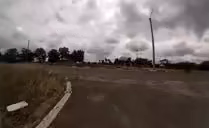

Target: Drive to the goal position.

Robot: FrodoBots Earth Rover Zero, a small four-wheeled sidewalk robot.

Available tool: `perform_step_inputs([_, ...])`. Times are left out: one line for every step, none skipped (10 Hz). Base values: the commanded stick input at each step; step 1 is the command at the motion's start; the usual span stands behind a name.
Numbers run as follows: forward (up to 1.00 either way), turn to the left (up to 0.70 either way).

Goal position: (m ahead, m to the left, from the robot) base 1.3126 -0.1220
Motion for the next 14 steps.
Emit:
perform_step_inputs([0.5,0.0])
perform_step_inputs([0.5,0.0])
perform_step_inputs([0.5,0.0])
perform_step_inputs([0.5,0.0])
perform_step_inputs([0.5,0.0])
perform_step_inputs([0.5,0.0])
perform_step_inputs([0.5,0.0])
perform_step_inputs([0.5,0.0])
perform_step_inputs([0.5,0.0])
perform_step_inputs([0.5,0.0])
perform_step_inputs([0.5,0.0])
perform_step_inputs([0.5,0.0])
perform_step_inputs([0.5,0.0])
perform_step_inputs([0.5,0.0])
